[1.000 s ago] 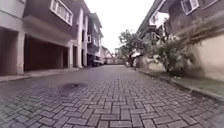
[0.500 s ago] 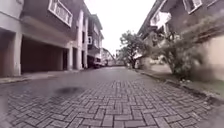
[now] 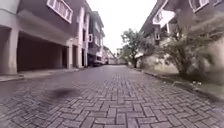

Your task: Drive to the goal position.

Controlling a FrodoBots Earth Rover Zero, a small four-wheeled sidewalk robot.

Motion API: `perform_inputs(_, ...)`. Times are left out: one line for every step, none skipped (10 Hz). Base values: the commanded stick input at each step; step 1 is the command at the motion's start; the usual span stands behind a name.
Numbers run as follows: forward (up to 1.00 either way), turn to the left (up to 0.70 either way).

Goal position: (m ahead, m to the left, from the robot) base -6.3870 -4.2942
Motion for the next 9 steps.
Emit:
perform_inputs(0.69,0.03)
perform_inputs(0.69,0.03)
perform_inputs(0.69,0.03)
perform_inputs(0.69,0.03)
perform_inputs(0.69,0.03)
perform_inputs(0.69,0.03)
perform_inputs(0.69,0.03)
perform_inputs(0.69,0.03)
perform_inputs(0.69,-0.11)
